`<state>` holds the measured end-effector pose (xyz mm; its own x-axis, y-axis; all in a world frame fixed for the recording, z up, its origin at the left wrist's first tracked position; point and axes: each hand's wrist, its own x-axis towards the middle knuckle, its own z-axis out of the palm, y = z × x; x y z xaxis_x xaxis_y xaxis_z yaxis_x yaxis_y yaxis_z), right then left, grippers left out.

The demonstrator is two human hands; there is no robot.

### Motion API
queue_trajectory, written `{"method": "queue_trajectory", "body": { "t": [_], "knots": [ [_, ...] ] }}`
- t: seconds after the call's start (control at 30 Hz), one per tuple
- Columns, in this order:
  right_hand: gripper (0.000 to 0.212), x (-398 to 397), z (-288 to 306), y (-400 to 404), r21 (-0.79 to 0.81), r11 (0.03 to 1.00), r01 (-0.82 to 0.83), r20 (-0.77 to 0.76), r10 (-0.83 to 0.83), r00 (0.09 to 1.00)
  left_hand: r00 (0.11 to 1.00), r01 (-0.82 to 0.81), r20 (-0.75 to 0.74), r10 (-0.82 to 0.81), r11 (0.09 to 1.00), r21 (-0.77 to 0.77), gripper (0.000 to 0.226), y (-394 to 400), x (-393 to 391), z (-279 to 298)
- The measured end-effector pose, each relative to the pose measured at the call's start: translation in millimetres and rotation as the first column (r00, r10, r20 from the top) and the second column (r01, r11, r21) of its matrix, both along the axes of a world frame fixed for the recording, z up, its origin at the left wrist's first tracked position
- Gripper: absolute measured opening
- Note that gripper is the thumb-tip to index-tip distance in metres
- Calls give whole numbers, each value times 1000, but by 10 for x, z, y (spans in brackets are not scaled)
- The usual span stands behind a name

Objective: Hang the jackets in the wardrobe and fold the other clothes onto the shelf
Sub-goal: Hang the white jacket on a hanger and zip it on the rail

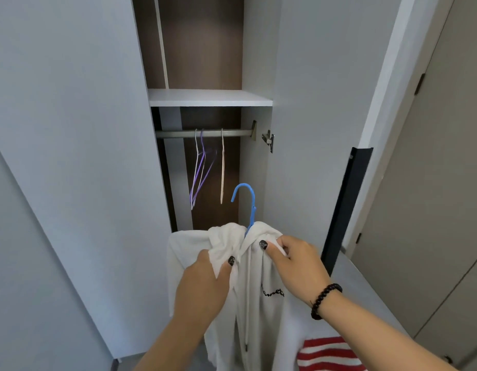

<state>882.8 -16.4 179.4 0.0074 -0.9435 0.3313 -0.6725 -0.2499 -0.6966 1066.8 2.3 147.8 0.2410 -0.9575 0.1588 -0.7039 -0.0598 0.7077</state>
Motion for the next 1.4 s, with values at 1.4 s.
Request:
{"method": "queue_trajectory", "body": {
  "t": [1.4],
  "knots": [
    [50, 155, -61, -2260, 200, 889, 411, 141, -441, 886, 599, 606, -615, -512, 792, -69, 87, -3235, -369, -497]
  ]
}}
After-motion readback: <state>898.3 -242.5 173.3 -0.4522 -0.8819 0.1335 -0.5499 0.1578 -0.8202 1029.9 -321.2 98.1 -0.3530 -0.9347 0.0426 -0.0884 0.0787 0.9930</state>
